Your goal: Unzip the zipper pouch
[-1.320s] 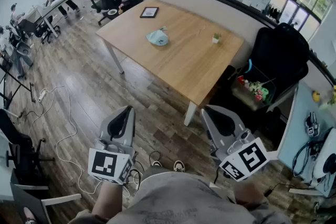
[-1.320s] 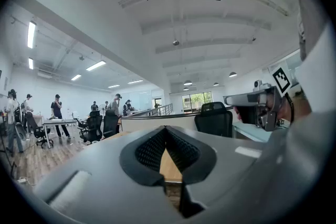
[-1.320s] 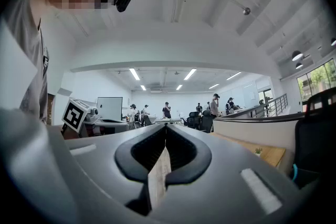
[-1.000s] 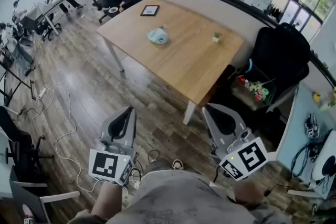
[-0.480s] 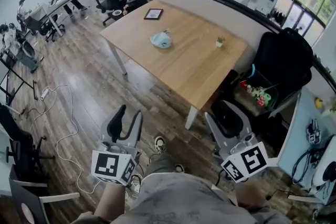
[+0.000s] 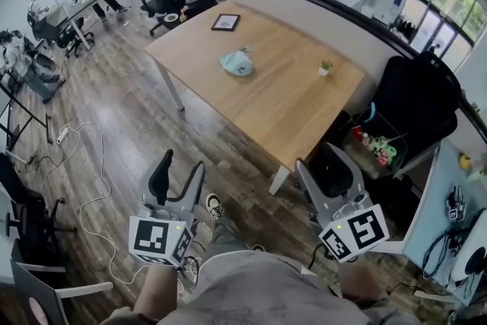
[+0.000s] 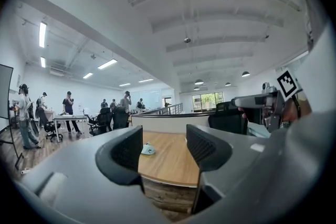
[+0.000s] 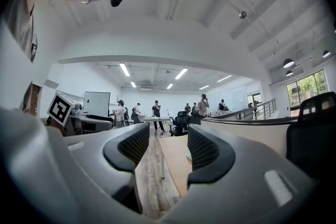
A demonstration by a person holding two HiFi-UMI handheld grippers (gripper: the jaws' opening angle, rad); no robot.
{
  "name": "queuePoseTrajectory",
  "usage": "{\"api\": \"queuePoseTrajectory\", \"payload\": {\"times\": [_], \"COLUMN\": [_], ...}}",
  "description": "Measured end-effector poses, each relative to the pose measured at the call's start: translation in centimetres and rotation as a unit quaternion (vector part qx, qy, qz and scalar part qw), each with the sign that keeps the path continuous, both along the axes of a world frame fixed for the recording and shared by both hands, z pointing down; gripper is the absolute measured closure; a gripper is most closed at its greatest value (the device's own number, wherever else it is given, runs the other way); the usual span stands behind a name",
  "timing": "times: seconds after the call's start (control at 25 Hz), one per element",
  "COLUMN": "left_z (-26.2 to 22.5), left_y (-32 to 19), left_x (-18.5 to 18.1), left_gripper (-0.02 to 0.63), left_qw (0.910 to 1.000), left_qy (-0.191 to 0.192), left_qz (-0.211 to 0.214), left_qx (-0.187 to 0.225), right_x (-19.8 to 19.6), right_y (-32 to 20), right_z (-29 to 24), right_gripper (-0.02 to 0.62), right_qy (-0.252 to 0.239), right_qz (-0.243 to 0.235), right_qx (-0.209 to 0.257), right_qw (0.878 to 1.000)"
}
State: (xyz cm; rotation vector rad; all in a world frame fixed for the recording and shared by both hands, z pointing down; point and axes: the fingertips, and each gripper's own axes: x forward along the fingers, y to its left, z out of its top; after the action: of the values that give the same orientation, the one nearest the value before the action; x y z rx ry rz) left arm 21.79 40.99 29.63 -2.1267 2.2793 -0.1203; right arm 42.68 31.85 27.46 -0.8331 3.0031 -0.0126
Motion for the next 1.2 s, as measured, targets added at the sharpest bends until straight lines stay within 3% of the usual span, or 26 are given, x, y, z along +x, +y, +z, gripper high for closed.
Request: {"api": "queuePoseTrajectory", "payload": {"times": [0.32, 0.88, 1.2], "left_z": [0.5, 0.4, 1.6], "left_y": [-4.9, -16.3, -20.8], "left_x": [-7.3, -25.9, -34.7], "left_gripper": [0.353, 0.352, 0.351], "left_qw": [0.9999, 0.9992, 0.9981], "left_qy": [0.009, 0.016, 0.025], "left_qz": [-0.001, 0.024, 0.039], "left_qx": [-0.008, -0.029, -0.042], "right_x": [-7.9, -26.2, -33.8], "right_y": [-5.1, -16.8, -21.5], "right_z": [0.8, 0.7, 2.0], "right_gripper": [0.383, 0.383, 0.383], "right_qy": [0.016, 0.046, 0.073], "right_qz": [-0.010, 0.009, 0.031], "right_qx": [-0.008, -0.023, -0.037], "right_qw": [1.000, 0.999, 0.996]}}
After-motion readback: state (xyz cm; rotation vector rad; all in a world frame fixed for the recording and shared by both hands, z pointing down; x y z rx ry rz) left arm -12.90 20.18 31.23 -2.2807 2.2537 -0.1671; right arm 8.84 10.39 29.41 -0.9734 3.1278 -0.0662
